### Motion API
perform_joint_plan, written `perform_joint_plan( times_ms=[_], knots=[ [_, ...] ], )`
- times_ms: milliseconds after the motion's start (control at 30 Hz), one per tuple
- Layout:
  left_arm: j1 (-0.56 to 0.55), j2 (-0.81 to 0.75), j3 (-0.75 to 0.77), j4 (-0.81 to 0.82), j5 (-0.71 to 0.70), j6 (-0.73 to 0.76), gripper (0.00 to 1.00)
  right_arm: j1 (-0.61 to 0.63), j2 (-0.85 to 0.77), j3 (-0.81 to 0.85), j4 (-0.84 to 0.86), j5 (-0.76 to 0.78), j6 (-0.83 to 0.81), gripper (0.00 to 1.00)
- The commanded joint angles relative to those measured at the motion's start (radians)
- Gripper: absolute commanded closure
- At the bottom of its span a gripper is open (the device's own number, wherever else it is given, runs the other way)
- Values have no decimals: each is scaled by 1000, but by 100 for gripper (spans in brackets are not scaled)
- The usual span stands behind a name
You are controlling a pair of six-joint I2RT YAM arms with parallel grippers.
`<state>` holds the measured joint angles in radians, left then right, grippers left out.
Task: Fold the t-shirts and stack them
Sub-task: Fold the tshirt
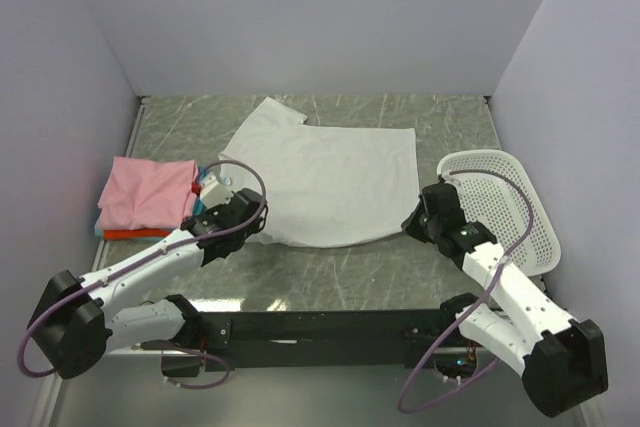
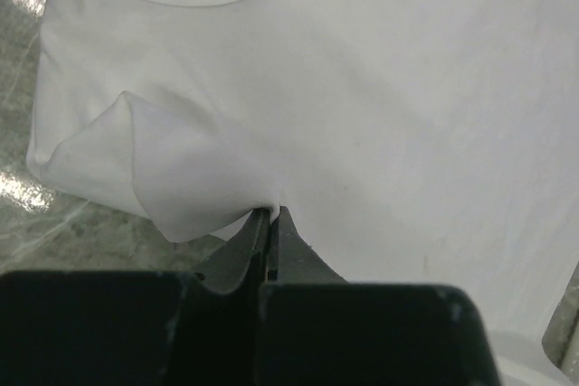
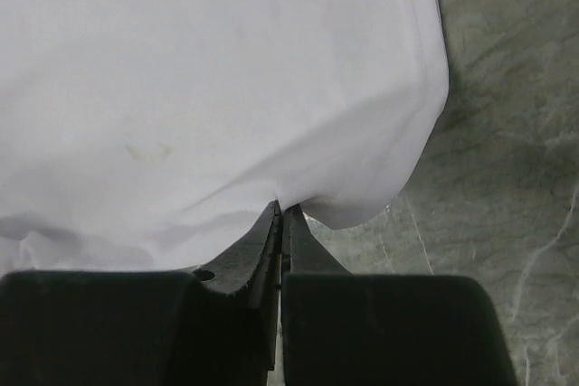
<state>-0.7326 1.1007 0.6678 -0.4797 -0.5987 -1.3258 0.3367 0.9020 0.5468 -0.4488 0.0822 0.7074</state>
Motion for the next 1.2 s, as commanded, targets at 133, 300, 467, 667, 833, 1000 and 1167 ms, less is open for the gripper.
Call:
perform_joint_plan(
  times_ms=[133, 300, 467, 667, 833, 1000, 1167],
  knots=[
    [62, 63, 98, 70, 28, 126, 100, -25, 74, 111, 36, 30, -52, 100],
    [93, 117, 147, 110, 50, 198, 100, -47, 124, 169, 32, 28, -83, 100],
    [102, 205, 228, 96, 30, 244, 99, -76, 170, 202, 42, 18, -97, 100],
    [130, 266, 279, 131, 36, 304, 100, -106, 230, 235, 51, -13, -120, 100],
    [160, 284, 302, 197, 49, 378, 100, -117, 274, 254, 71, -44, -118, 100],
    [191, 335, 337, 305, 204, 574, 100, -120, 310, 277, 81, -49, -117, 100],
    [206, 456, 432, 280, 273, 686, 99, -128, 340, 301, 67, -32, -118, 100]
  ],
)
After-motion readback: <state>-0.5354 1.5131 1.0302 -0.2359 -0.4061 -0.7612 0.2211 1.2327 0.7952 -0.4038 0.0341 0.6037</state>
